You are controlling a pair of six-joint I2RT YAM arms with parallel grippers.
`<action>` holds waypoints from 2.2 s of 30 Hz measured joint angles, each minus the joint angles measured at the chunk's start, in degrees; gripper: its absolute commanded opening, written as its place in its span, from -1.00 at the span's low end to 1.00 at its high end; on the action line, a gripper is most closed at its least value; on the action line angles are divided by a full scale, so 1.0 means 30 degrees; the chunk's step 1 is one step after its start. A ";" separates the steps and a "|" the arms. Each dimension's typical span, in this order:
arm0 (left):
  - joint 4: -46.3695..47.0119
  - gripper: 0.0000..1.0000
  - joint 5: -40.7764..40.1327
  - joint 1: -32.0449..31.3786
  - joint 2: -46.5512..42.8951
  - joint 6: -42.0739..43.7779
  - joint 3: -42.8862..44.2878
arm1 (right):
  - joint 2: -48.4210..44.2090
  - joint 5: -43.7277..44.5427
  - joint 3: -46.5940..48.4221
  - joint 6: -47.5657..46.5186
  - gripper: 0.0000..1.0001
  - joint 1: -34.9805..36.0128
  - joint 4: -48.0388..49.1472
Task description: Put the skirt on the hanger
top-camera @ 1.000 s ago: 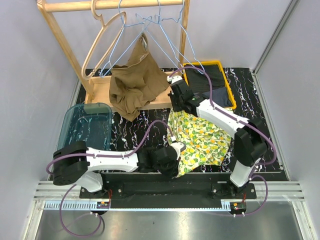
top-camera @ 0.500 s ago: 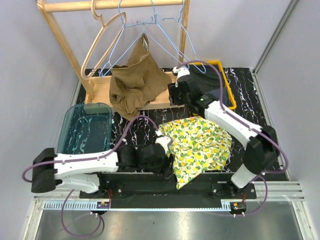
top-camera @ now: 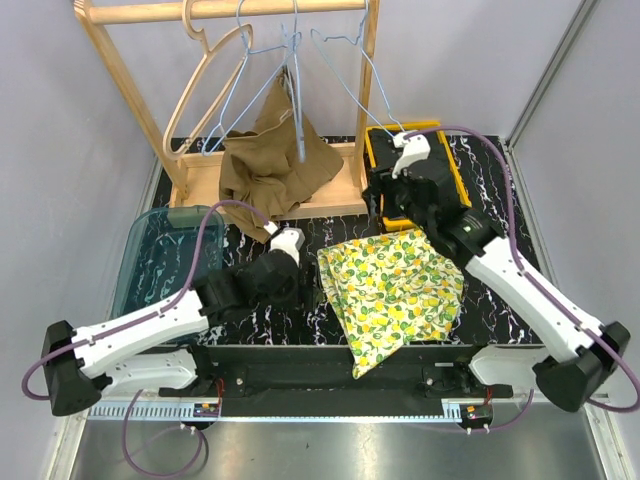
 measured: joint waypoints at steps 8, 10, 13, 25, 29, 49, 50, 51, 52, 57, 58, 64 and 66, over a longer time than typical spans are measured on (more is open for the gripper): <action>0.4095 0.31 0.2951 0.3366 0.4495 0.1479 0.0627 | -0.2761 0.0080 0.0532 -0.0066 -0.11 0.0000 -0.1982; 0.4918 0.29 0.3810 0.3679 0.5901 0.1836 0.1122 | -0.2929 0.0109 0.1056 -0.0087 -0.12 0.0000 -0.2171; 0.6047 0.29 0.5209 0.4124 0.8014 0.2331 0.2404 | -0.2616 0.0262 0.2674 -0.0211 -0.03 0.0000 -0.2521; 0.8976 0.23 0.8626 0.6193 1.4039 0.2878 0.5807 | 0.3264 0.2463 1.0149 -0.1989 0.40 -0.0029 -0.2273; 0.8881 0.21 0.9333 0.6943 1.5759 0.3118 0.5807 | 0.4182 0.2703 1.0783 -0.2535 0.45 -0.0036 -0.2266; 0.6637 0.14 0.7599 0.9974 1.9948 0.4342 1.0768 | 0.4830 0.3213 1.1358 -0.3803 0.61 -0.1064 -0.1690; 0.6535 0.23 0.7461 1.0018 1.9955 0.4503 1.0848 | 0.4969 0.3198 1.1409 -0.3796 0.62 -0.1129 -0.1683; 0.6397 0.26 0.7344 1.0032 1.9934 0.4648 1.0856 | 0.5180 0.3162 1.1533 -0.3803 0.66 -0.1209 -0.1690; 0.6339 0.29 0.7315 1.0047 1.9868 0.4758 1.0856 | 0.5370 0.3082 1.1621 -0.3796 0.68 -0.1253 -0.1690; 0.5588 0.46 0.7373 1.0047 1.8535 0.5333 0.9959 | 0.6433 0.2769 1.2845 -0.3781 0.72 -0.1333 -0.1698; 0.5391 0.47 0.7490 1.0047 1.8017 0.5377 0.9653 | 0.6637 0.2681 1.3143 -0.3781 0.73 -0.1362 -0.1654; 0.5217 0.53 0.8480 1.0047 1.4171 0.5464 0.8255 | 0.8808 0.2324 1.6640 -0.3825 0.82 -0.1698 -0.1559; 0.5333 0.54 0.8969 1.0047 1.3034 0.5464 0.7839 | 0.9872 0.2062 1.8119 -0.3912 0.86 -0.1829 -0.1523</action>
